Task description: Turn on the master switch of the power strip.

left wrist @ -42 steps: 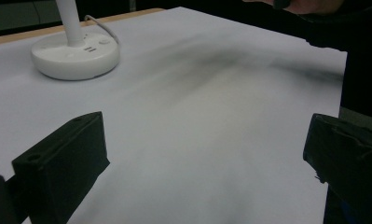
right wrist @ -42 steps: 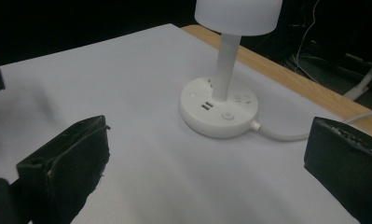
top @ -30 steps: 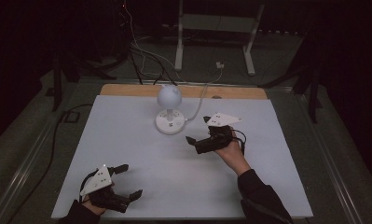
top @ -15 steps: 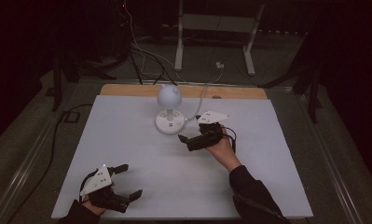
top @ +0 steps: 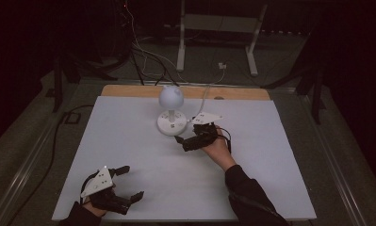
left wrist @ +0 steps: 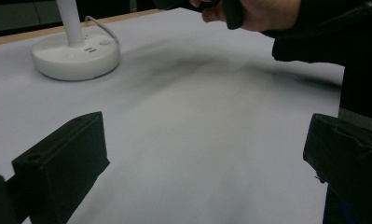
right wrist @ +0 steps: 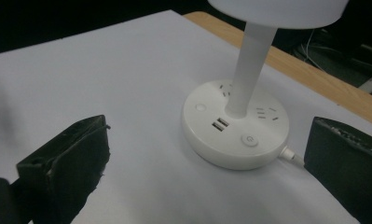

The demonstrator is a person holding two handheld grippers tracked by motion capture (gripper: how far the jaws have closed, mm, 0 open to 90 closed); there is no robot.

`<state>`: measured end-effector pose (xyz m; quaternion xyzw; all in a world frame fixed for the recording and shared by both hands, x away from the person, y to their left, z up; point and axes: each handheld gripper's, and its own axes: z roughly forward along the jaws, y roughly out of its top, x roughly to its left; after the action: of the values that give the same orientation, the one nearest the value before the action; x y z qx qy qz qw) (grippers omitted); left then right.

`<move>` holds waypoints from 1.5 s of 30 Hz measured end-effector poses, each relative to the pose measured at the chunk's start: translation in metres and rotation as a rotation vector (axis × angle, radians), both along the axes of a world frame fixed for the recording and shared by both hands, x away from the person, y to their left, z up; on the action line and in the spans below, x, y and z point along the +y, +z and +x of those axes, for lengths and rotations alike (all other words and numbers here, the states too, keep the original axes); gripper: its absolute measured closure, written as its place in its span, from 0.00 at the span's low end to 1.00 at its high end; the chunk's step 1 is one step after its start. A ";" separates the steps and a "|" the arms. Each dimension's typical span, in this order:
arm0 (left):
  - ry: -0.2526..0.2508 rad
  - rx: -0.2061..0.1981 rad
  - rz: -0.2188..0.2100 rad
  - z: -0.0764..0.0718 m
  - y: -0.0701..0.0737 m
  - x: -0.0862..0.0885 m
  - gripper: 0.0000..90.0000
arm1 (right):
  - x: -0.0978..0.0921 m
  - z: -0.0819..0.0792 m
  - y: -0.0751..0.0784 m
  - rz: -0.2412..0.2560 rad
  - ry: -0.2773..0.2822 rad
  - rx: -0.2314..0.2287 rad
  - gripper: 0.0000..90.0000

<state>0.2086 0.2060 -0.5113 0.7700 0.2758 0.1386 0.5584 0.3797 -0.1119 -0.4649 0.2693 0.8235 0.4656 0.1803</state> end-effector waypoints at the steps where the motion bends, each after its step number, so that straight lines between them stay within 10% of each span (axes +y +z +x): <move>1: 0.000 0.001 -0.001 0.000 0.000 0.000 0.00 | 0.003 0.002 -0.003 -0.010 0.000 0.003 0.00; 16: -0.001 0.002 -0.004 0.000 -0.001 0.000 0.00 | 0.017 0.024 -0.017 -0.033 -0.049 0.013 0.08; 45: 0.002 0.003 -0.002 0.000 -0.001 0.001 0.00 | 0.021 0.053 -0.036 -0.073 -0.213 -0.023 1.00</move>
<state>0.2089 0.2073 -0.5121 0.7693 0.2775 0.1377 0.5588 0.4331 -0.0909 -0.5013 0.3428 0.8047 0.4165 0.2480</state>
